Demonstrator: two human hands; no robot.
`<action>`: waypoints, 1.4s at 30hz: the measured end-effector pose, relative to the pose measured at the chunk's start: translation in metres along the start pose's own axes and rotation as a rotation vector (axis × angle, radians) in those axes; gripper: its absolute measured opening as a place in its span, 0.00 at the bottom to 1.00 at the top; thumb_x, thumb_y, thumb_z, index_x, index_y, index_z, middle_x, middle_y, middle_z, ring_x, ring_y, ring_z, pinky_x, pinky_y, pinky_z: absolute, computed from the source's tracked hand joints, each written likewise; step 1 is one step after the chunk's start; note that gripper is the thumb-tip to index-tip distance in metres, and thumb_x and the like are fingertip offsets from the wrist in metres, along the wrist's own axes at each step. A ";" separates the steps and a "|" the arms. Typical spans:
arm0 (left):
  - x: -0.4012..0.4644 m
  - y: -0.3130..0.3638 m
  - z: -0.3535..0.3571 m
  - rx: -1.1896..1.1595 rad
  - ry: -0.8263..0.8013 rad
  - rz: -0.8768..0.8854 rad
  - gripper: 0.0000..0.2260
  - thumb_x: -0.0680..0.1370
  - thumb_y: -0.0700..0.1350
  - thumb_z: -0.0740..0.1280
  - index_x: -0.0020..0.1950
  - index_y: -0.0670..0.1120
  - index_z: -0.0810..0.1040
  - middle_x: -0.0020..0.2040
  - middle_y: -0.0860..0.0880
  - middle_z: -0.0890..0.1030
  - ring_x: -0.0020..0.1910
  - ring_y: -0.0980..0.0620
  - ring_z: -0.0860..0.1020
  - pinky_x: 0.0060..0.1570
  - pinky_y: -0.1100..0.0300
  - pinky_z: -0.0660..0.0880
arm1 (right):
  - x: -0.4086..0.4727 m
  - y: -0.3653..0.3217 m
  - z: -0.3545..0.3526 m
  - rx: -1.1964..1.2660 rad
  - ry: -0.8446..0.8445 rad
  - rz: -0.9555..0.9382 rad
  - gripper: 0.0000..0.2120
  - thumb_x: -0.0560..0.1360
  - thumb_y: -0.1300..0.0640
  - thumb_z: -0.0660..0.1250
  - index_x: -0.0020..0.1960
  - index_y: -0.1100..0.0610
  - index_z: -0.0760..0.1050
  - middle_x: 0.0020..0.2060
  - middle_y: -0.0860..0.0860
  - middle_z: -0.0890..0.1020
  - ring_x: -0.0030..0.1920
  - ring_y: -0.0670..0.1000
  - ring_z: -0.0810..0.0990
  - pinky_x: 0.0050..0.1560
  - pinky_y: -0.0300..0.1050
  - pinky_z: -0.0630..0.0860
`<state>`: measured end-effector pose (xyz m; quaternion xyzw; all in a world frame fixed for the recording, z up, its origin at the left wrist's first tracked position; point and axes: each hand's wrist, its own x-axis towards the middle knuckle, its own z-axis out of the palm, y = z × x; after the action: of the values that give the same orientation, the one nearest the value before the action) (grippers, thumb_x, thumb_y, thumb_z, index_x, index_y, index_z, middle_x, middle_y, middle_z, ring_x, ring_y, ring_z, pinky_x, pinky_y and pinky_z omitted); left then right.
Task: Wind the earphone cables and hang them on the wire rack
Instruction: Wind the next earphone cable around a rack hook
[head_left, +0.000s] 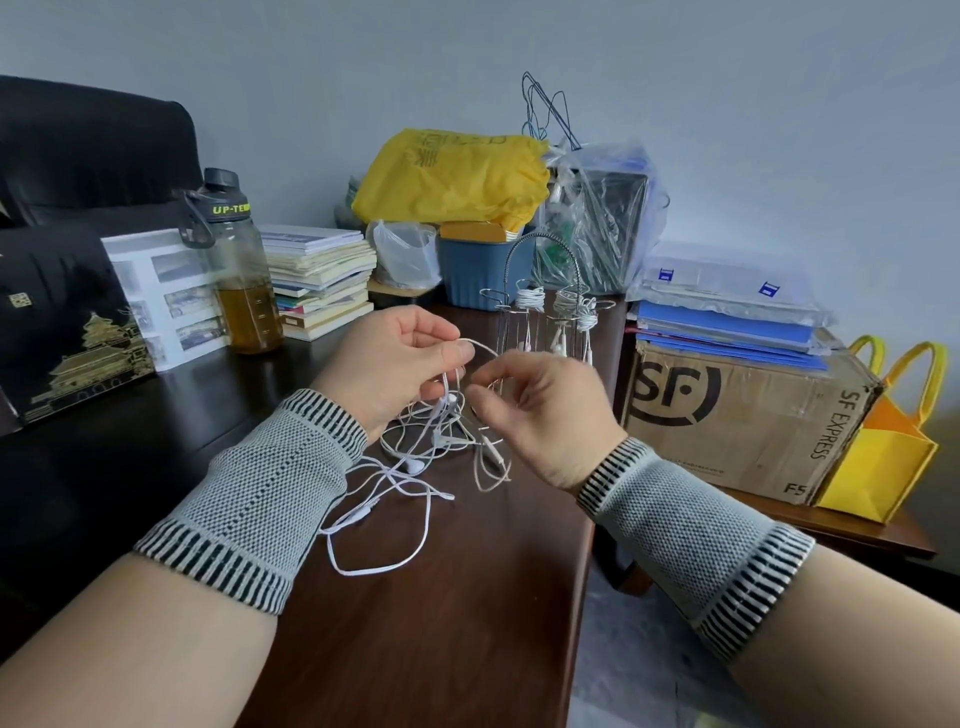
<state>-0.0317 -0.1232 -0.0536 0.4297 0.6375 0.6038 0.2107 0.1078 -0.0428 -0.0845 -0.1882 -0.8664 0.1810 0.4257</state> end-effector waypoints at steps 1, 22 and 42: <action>-0.001 0.001 0.000 -0.010 -0.007 0.006 0.06 0.74 0.37 0.73 0.49 0.42 0.79 0.38 0.48 0.81 0.32 0.60 0.80 0.29 0.68 0.75 | 0.001 0.000 0.002 -0.015 -0.048 0.034 0.08 0.72 0.47 0.72 0.46 0.51 0.82 0.22 0.39 0.69 0.24 0.39 0.70 0.32 0.30 0.65; 0.012 -0.010 -0.023 0.718 0.126 0.070 0.13 0.77 0.45 0.69 0.61 0.52 0.80 0.58 0.53 0.82 0.51 0.57 0.79 0.54 0.63 0.71 | -0.002 0.033 -0.015 0.870 0.110 0.637 0.08 0.72 0.64 0.69 0.35 0.64 0.80 0.20 0.51 0.69 0.23 0.48 0.65 0.29 0.40 0.64; -0.015 0.005 0.022 0.471 -0.196 0.278 0.05 0.77 0.50 0.68 0.43 0.57 0.83 0.43 0.43 0.84 0.42 0.48 0.79 0.46 0.60 0.73 | -0.007 0.028 -0.042 0.547 0.133 0.489 0.05 0.73 0.61 0.69 0.48 0.55 0.79 0.40 0.49 0.83 0.40 0.45 0.79 0.43 0.33 0.74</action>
<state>-0.0051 -0.1228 -0.0570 0.6065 0.6716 0.4179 0.0809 0.1503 -0.0154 -0.0789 -0.2800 -0.6858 0.4897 0.4599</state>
